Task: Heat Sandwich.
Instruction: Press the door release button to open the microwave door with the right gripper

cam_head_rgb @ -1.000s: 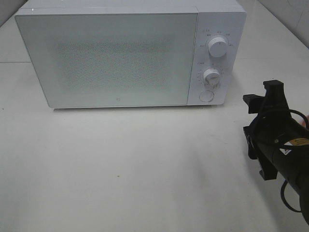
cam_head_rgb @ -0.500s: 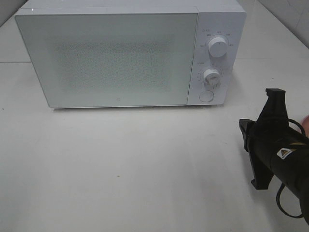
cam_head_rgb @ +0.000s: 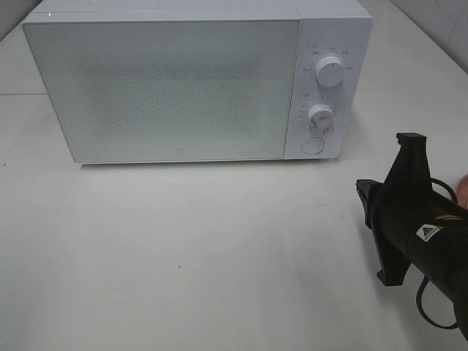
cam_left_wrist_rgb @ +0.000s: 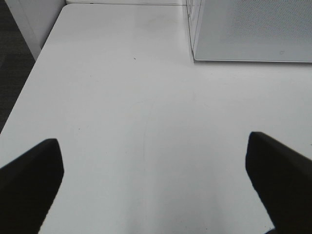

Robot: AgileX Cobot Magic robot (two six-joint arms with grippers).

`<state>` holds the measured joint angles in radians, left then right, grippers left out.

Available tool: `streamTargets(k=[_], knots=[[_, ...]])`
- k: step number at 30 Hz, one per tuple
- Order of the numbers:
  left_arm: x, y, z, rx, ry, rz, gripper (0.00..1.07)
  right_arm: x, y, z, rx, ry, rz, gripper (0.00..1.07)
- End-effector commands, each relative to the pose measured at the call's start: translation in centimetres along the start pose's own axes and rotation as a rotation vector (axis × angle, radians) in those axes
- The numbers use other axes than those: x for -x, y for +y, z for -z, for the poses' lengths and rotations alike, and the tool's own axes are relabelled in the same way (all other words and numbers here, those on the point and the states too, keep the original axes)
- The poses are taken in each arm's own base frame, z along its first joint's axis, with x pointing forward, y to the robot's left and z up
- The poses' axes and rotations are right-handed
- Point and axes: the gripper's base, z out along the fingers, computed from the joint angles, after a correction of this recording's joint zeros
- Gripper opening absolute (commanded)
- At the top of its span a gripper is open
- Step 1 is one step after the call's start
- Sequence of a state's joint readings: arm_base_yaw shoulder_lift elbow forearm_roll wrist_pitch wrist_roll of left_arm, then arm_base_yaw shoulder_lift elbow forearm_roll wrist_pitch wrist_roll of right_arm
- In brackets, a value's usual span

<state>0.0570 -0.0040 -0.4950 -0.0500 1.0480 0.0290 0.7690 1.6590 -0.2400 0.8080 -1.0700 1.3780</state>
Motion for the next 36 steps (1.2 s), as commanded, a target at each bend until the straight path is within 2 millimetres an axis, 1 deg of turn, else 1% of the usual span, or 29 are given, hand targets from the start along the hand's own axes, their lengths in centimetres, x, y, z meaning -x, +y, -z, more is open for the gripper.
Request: streamTargets(k=[1,2,6,8,9,12,14,17,19,22,25,28,30,33,34,36], knots=[[-0.2,0.0,0.3,0.001,-0.038,0.001,0.96,-0.6,0.0,-0.7,0.0,0.01,0.01,0.0],[-0.2,0.0,0.3,0.001,-0.038,0.001,0.96,-0.7,-0.2,-1.5,-0.009,0.019,0.02,0.0],[-0.2,0.0,0.3,0.001,-0.038,0.001,0.96,-0.8,-0.3,-2.4,-0.011,0.035,0.006,0.0],[-0.2,0.0,0.3,0.001,-0.038,0.001,0.96,-0.8,-0.2,-3.4,-0.009,0.038,-0.001,0.0],[-0.2,0.0,0.3,0.001,-0.038,0.001,0.96,-0.8,-0.2,-3.4,-0.009,0.038,-0.001,0.0],[-0.2,0.0,0.3,0.001,-0.038,0.001,0.96,-1.0,0.0,-4.4,-0.006,0.043,0.003,0.0],[-0.2,0.0,0.3,0.001,-0.038,0.001,0.96,-1.1,0.1,-4.6,-0.002,0.046,0.002,0.0],[-0.2,0.0,0.3,0.001,-0.038,0.001,0.96,-1.2,0.3,-5.8,0.006,0.056,0.015,0.0],[-0.2,0.0,0.3,0.001,-0.038,0.001,0.96,-1.3,0.3,-6.1,0.006,0.059,0.019,0.0],[-0.2,0.0,0.3,0.001,-0.038,0.001,0.96,-1.4,0.6,-7.2,0.012,0.074,0.028,0.0],[-0.2,0.0,0.3,0.001,-0.038,0.001,0.96,-1.5,0.7,-7.6,0.01,0.072,0.024,0.0],[-0.2,0.0,0.3,0.001,-0.038,0.001,0.96,-1.9,0.9,-8.6,0.001,0.082,0.028,0.0],[-0.2,0.0,0.3,0.001,-0.038,0.001,0.96,-2.1,1.0,-8.8,-0.001,0.084,0.027,0.0],[-0.2,0.0,0.3,0.001,-0.038,0.001,0.96,-2.5,0.7,-9.8,-0.004,0.084,0.029,0.0],[-0.2,0.0,0.3,0.001,-0.038,0.001,0.96,-2.5,0.7,-9.8,-0.004,0.084,0.029,0.0],[-0.2,0.0,0.3,0.001,-0.038,0.001,0.96,-2.7,0.7,-10.5,-0.003,0.08,0.028,0.0]])
